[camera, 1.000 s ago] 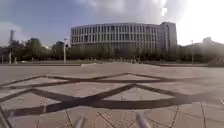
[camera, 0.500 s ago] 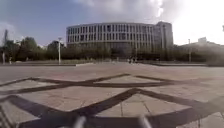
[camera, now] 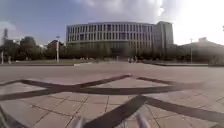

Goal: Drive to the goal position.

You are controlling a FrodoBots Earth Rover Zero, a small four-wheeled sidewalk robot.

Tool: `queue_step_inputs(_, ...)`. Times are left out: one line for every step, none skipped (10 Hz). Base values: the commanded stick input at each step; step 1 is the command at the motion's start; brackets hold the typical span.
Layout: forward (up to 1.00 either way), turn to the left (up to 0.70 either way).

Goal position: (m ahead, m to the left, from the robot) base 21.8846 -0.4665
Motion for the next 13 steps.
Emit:
queue_step_inputs(1.0,0.0)
queue_step_inputs(1.0,0.0)
queue_step_inputs(1.0,0.0)
queue_step_inputs(1.0,0.0)
queue_step_inputs(1.0,0.0)
queue_step_inputs(1.0,0.0)
queue_step_inputs(1.0,0.0)
queue_step_inputs(1.0,0.0)
queue_step_inputs(1.0,0.0)
queue_step_inputs(1.0,0.0)
queue_step_inputs(1.0,0.0)
queue_step_inputs(1.0,0.0)
queue_step_inputs(1.0,0.0)
